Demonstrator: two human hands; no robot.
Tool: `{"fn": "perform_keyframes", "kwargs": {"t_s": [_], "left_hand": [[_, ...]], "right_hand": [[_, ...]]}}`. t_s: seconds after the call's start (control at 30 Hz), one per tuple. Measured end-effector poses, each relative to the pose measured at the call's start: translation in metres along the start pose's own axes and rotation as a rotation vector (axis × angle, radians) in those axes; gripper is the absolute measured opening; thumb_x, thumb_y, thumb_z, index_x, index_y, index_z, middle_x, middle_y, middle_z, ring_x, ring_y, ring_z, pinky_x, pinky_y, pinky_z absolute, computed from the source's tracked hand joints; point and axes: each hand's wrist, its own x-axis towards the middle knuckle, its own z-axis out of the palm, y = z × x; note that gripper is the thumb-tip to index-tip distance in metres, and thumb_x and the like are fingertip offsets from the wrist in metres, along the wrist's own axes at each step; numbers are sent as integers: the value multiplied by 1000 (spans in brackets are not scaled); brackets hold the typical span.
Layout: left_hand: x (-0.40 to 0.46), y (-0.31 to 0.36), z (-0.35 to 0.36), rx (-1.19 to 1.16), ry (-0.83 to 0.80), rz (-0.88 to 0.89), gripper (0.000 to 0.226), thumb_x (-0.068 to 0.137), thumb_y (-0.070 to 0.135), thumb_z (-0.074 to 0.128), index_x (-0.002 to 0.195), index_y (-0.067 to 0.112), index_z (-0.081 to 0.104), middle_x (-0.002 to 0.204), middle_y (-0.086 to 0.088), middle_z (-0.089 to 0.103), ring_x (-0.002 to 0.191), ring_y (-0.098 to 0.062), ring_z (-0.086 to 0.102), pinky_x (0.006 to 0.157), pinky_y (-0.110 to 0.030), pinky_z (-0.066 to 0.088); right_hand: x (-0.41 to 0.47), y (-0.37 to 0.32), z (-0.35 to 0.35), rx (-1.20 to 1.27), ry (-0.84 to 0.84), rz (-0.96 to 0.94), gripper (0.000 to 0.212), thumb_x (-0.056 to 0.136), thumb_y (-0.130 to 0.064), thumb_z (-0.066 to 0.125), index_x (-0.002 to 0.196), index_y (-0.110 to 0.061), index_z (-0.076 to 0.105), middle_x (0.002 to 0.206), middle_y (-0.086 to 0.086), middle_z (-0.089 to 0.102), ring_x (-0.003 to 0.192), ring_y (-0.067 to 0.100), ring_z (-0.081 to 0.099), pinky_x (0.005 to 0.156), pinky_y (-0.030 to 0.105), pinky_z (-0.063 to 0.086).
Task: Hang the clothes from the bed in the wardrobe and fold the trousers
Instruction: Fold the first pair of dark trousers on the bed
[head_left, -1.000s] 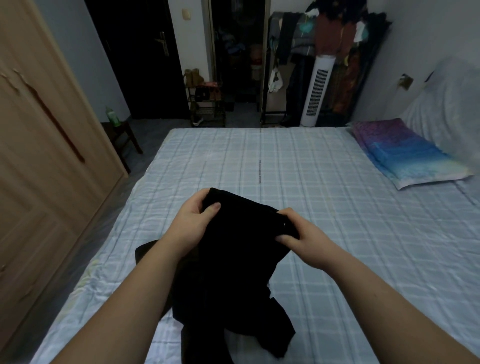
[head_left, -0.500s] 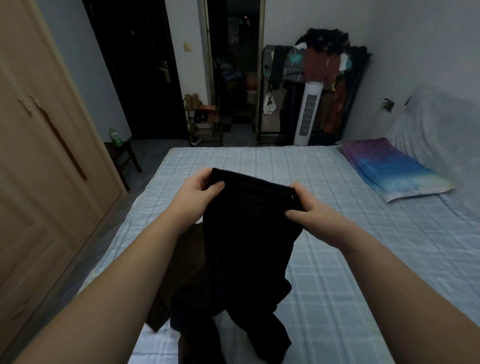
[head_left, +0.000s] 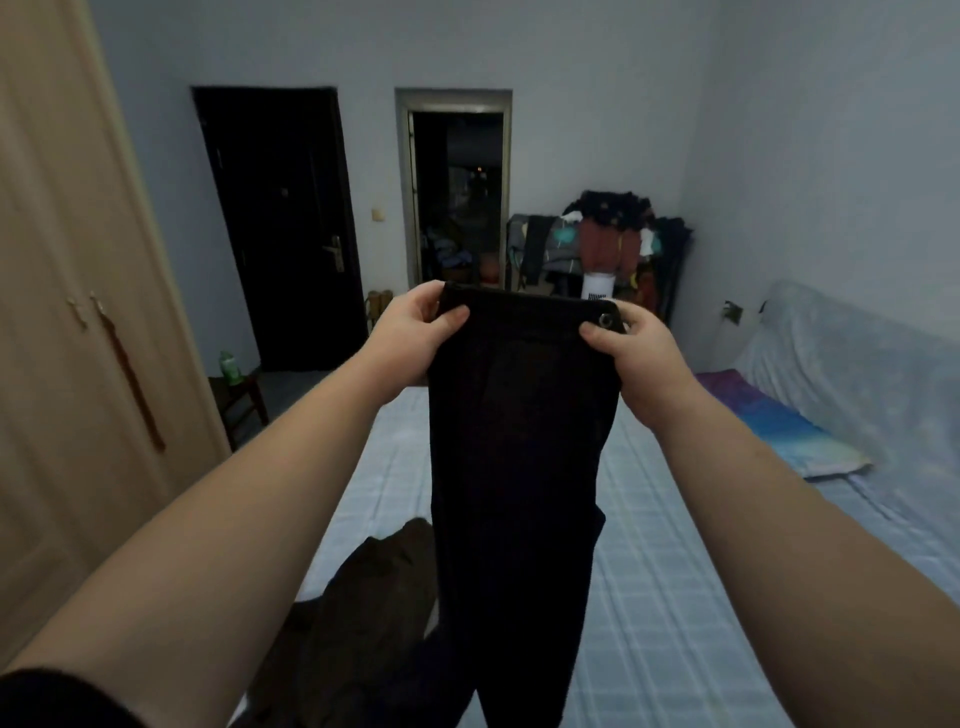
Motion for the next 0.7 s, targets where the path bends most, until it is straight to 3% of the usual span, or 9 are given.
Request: {"fn": "perform_keyframes", "kwargs": {"t_s": [0.07,0.2,0.3,0.43,0.6,0.7], "left_hand": [[13,21,-2,10,16,30,17,100,14,58,113,18,68,102,1,75,96,-12,73,76,-22,57],[33,59,4,98,70,119,20,100,14,57,116,19,68,108,2,73,95,-6,71,71,-13,54],[45,76,17,144,125,174,24,101,15,56,124,16,65,113,3,71,98,-2,68,72,-10,53],[58,91,34,150,196,214,27,101,16,56,127,12,63,116,2,70,105,-5,67,84,-17,55],[61,107,33,124,251,273,18,99,17,61,116,17,66,114,-1,72,106,-11,70,95,-32,56],[47,126,31,89,249,342,20,100,16,60,118,10,66,116,-6,72,108,-16,70,93,-31,56]], "right_hand": [[11,-24,-5,8,-49,28,18,93,-7,66,110,-10,71,101,10,77,103,33,72,79,38,60],[35,-60,-21,-141,-83,-104,25,92,-22,70,117,-22,67,111,5,74,102,24,72,87,42,59],[48,-71,-24,-176,-22,-254,21,94,-22,67,115,-20,63,109,5,71,97,18,71,83,37,60],[62,-80,-29,-99,-28,-287,27,98,-26,63,124,-18,57,117,7,67,104,20,69,88,41,60],[68,-110,-56,53,-306,-143,33,100,-11,56,133,-11,53,129,18,64,115,32,67,92,48,57],[61,-136,-66,20,-314,-181,36,97,-7,59,132,-4,55,126,22,66,114,36,67,94,52,55]]}}
